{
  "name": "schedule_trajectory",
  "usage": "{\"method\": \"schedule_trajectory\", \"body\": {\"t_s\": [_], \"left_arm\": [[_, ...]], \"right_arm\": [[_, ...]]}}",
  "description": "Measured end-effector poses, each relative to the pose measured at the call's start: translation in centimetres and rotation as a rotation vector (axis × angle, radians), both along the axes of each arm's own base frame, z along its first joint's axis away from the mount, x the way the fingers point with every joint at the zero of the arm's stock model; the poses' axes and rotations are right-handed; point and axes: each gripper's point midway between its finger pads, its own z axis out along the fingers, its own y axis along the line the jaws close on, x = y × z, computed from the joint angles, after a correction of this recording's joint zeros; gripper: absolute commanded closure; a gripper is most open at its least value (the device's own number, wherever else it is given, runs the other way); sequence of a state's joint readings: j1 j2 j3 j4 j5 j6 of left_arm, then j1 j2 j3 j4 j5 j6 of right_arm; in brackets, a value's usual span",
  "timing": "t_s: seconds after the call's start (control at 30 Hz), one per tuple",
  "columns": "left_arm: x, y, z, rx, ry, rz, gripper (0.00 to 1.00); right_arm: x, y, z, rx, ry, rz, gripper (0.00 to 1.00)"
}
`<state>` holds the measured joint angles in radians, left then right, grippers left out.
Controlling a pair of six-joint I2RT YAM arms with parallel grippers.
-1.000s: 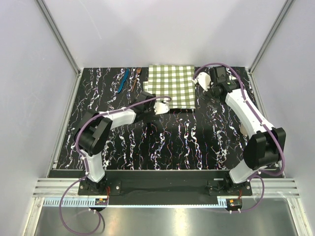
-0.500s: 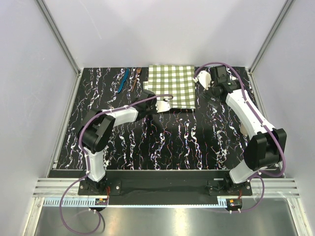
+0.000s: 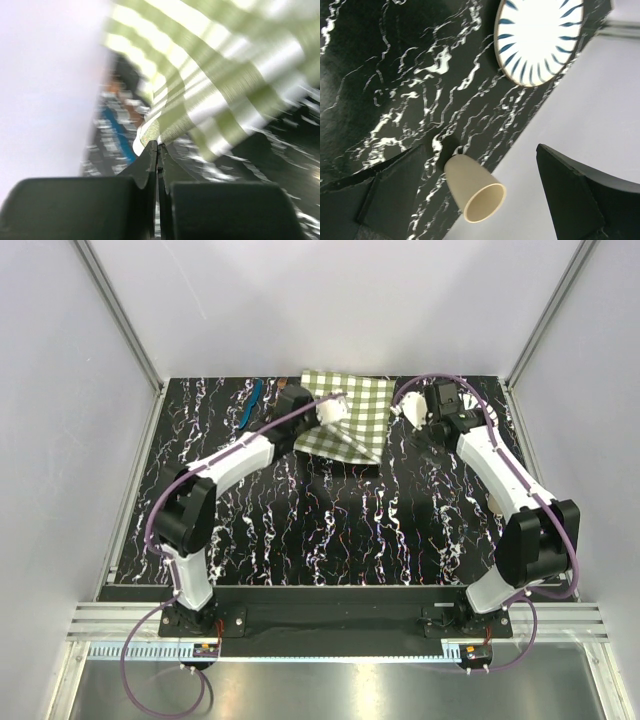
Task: Set the dinner table for one person
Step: Flatten out the napkin at the center of the board.
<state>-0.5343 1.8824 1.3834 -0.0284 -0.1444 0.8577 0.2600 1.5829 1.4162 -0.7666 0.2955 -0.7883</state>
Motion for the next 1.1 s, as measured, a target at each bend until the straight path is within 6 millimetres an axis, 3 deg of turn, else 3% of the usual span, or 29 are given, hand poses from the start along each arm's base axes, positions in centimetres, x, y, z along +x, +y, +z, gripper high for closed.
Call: {"method": "schedule_trajectory", "body": {"t_s": [0.17, 0.3, 0.43, 0.57, 0.77, 0.87, 1.1], "left_arm": [[1.9, 1.3, 9.2, -0.065, -0.183, 0.082, 1.0], [1.9, 2.0, 12.9, -0.094, -0.257, 0.107, 1.0], [1.7, 2.3, 14.1, -0.101, -0.277, 0.116, 1.0], [1.5, 2.0, 13.9, -0.096, -0.269, 0.102, 1.0], [0.3, -0.3, 15.0, -0.127, -0.28, 0.031, 1.0], [-1.0, -2.4, 16.1, -0.154, -0.296, -0.03, 1.0], [-6.5, -8.7, 18.0, -0.218, -0.308, -0.247, 1.0]], "right_arm": [[-1.6, 0.8, -2.7, 0.071, 0.065, -0.022, 0.0], [-2.7, 2.0, -4.4, 0.16, 0.114, -0.039, 0.0], [-2.8, 3.1, -4.5, 0.231, 0.123, -0.044, 0.0], [-1.7, 4.3, -4.0, 0.27, 0.102, -0.023, 0.0], [-0.3, 5.8, -3.1, 0.217, 0.028, 0.061, 0.0], [1.2, 5.0, -2.4, 0.154, -0.051, 0.03, 0.0], [3.9, 1.1, -0.2, 0.047, -0.241, -0.172, 0.0]]}}
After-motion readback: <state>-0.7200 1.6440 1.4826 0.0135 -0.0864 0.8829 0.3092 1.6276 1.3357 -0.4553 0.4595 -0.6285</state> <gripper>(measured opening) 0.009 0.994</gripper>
